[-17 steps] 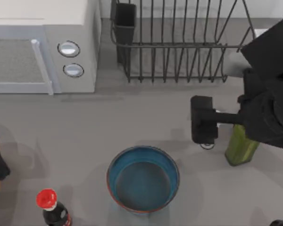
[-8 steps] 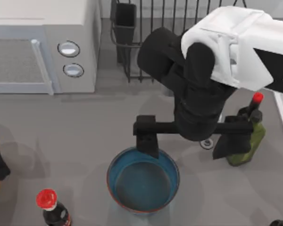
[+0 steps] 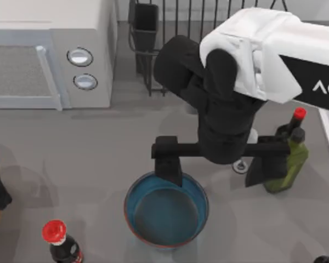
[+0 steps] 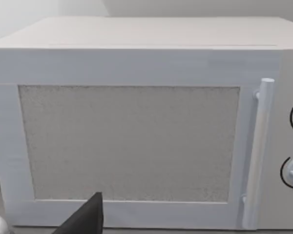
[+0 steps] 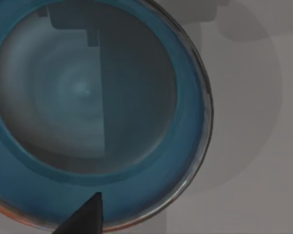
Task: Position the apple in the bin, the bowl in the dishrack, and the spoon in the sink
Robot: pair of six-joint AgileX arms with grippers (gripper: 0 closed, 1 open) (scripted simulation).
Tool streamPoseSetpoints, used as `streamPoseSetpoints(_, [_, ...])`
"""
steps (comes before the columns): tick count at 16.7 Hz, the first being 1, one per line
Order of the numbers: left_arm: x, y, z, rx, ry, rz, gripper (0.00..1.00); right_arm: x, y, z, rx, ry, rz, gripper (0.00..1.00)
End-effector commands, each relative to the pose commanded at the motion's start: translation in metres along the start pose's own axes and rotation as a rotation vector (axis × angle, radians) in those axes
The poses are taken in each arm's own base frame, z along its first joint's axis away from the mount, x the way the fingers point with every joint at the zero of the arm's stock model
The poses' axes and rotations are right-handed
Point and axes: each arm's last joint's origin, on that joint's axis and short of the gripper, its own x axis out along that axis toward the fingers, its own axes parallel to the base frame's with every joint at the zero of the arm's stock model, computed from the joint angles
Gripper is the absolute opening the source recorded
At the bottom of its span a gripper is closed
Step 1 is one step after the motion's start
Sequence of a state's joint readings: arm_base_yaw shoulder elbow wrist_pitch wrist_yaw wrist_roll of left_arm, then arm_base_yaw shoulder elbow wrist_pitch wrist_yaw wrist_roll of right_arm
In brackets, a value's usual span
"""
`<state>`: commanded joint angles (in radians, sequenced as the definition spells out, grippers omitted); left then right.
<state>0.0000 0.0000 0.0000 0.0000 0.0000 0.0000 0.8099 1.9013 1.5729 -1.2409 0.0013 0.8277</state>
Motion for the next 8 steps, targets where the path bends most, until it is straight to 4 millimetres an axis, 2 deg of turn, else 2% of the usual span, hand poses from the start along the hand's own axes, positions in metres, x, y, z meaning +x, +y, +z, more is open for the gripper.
streamPoseSetpoints(3, [0.000, 0.000, 0.000, 0.000, 0.000, 0.000, 1.00, 0.016, 0.002, 0.001, -0.003, 0.001, -0.001, 1.00])
streamPoseSetpoints(8, [0.000, 0.000, 0.000, 0.000, 0.000, 0.000, 1.00, 0.065, 0.003, 0.002, -0.003, 0.001, -0.001, 1.00])
